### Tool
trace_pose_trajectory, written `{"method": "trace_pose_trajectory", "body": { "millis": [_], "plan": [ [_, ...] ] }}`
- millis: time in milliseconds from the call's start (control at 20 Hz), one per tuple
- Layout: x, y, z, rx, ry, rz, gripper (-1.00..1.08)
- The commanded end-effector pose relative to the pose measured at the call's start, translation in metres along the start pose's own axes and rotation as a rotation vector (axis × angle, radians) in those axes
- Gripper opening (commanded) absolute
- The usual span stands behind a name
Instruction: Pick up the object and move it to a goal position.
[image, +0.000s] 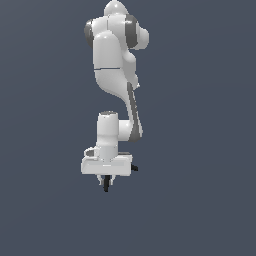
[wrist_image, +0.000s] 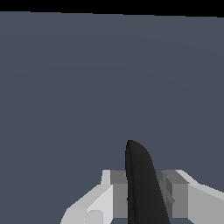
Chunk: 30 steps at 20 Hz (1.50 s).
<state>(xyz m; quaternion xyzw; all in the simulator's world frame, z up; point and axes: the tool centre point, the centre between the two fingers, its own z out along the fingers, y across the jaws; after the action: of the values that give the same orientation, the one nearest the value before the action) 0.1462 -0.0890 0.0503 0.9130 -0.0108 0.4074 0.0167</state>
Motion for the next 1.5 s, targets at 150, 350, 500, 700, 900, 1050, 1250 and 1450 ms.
{"method": "trace_pose_trajectory", "body": {
  "millis": [150, 350, 500, 700, 900, 1050, 1250, 1450],
  "plan": [
    [0.041, -0.026, -0.022, 0.002, 0.006, 0.002, -1.00],
    [0.076, -0.050, -0.040, 0.004, 0.008, 0.004, -1.00],
    [0.103, -0.069, -0.055, 0.004, 0.008, 0.005, -1.00],
    [0.138, -0.092, -0.073, 0.005, 0.009, 0.006, -1.00],
    [0.169, -0.112, -0.089, 0.005, 0.009, 0.005, -1.00],
    [0.190, -0.126, -0.099, 0.004, 0.009, 0.004, -1.00],
    [0.213, -0.141, -0.111, 0.002, 0.008, 0.002, -1.00],
    [0.232, -0.153, -0.120, 0.001, 0.007, 0.000, -1.00]
  ]
}}
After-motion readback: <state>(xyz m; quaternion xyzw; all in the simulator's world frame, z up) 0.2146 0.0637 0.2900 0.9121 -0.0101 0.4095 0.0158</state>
